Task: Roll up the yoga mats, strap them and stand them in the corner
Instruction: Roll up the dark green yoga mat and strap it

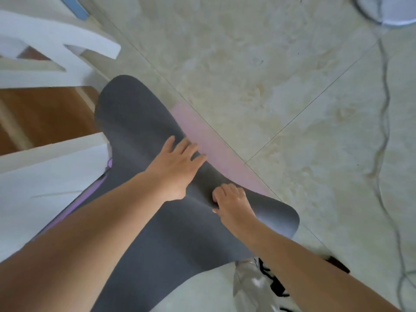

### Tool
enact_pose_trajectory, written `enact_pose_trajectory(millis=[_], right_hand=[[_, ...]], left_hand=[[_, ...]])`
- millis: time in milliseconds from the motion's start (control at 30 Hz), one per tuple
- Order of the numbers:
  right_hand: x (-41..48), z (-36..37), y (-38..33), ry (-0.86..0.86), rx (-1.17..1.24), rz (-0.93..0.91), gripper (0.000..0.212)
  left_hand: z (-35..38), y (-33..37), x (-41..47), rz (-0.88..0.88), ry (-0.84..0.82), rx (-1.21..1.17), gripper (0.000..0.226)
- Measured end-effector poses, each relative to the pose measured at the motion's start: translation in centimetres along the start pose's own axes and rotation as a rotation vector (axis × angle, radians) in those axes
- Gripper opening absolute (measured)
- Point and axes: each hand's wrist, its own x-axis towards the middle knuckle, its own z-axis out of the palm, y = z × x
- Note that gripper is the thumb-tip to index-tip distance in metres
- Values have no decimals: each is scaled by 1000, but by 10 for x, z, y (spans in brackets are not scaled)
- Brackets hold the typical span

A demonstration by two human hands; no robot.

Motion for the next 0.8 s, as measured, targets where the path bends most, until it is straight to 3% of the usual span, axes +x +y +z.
enact_pose_trajectory(millis=[67, 133, 267, 400, 567, 633, 700, 800], right_hand=[[-18, -14, -31, 55, -14, -134, 49], [-37, -24, -57, 149, -23, -255, 41], [-70, -47, -108, 252, -91, -404, 26], [-109, -76, -172, 159, -220, -339, 64], [-168, -121, -299, 199, -300, -141, 122], [-197, -133, -351, 220, -339, -62, 123], [-226, -148, -402, 294, -303, -9, 109], [-256, -188, -468, 370, -273, -69, 85]], left_hand=[[-6, -9, -31, 34, -87, 120, 120], [-7, -20, -63, 14, -187, 170, 127], [6, -33, -136, -78, -260, 68, 99], [23, -33, -233, -143, 20, -64, 45], [44, -15, -378, -216, 241, -61, 29], [39, -11, -436, -227, 290, -78, 29], [24, -16, -499, -244, 342, -94, 28], [-4, -35, -593, -250, 363, -87, 27]])
